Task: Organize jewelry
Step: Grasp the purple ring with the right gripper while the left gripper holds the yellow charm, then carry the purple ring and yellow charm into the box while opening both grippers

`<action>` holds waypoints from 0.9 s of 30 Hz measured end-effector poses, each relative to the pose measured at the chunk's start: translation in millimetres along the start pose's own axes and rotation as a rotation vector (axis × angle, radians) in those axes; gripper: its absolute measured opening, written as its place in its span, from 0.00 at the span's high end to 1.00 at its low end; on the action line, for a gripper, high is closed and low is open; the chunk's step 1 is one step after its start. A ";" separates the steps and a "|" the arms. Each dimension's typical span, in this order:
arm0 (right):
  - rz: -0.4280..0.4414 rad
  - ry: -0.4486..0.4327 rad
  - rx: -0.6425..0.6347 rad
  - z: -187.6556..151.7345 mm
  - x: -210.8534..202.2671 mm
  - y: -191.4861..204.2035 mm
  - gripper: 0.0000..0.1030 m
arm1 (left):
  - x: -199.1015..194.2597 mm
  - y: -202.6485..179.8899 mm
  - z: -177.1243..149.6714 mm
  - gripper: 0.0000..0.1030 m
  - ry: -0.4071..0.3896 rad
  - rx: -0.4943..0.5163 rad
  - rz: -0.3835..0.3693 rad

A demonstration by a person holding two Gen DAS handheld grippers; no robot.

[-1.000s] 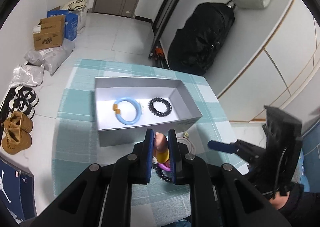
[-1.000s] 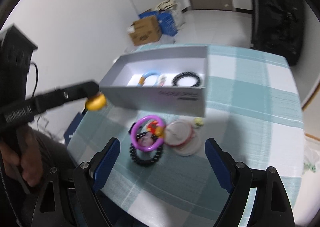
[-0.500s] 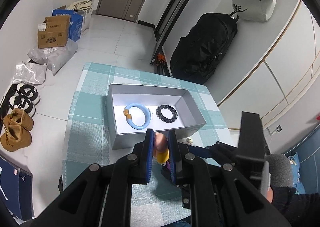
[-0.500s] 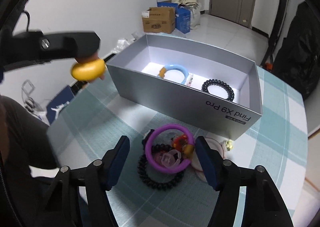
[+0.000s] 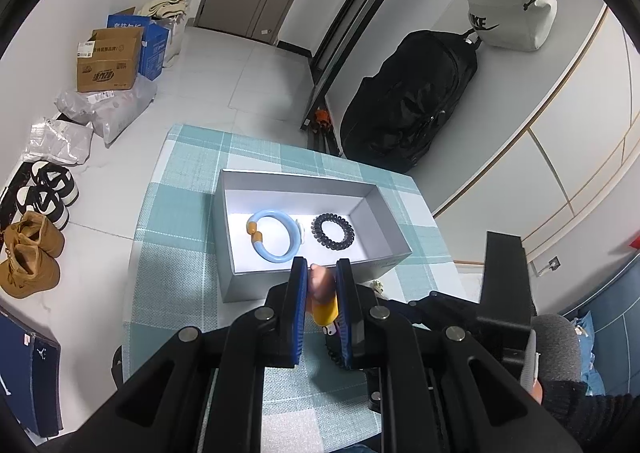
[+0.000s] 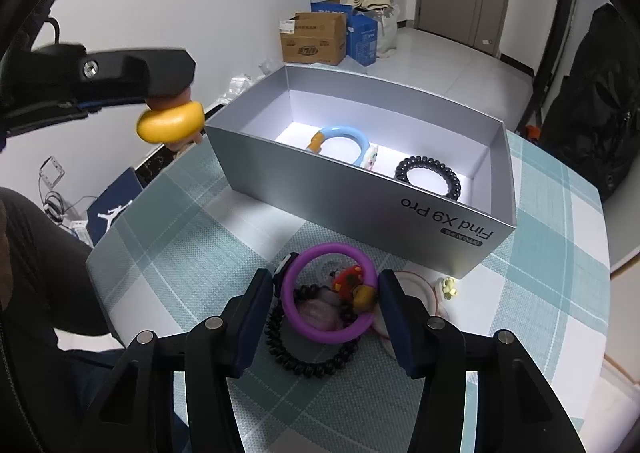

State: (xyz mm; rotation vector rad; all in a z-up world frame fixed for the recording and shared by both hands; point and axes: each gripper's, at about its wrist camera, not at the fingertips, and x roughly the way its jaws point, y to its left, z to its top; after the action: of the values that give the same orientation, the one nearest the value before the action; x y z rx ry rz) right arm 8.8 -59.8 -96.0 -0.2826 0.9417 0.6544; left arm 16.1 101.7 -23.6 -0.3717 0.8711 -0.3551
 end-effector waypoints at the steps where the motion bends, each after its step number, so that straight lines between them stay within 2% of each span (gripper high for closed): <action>1: 0.003 -0.004 0.003 1.0 -0.4 0.2 0.49 | 0.0 -0.6 0.3 0.91 0.000 0.000 0.002; 27: 0.112 -0.143 0.199 11.5 -49.9 -38.9 0.49 | 9.3 -14.2 -1.4 0.91 0.005 0.009 0.026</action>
State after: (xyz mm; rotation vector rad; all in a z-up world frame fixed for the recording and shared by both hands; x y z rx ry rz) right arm 20.2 -103.9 -50.6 -0.0055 0.8815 0.6690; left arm 18.3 84.9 -24.3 -0.3505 0.8786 -0.3357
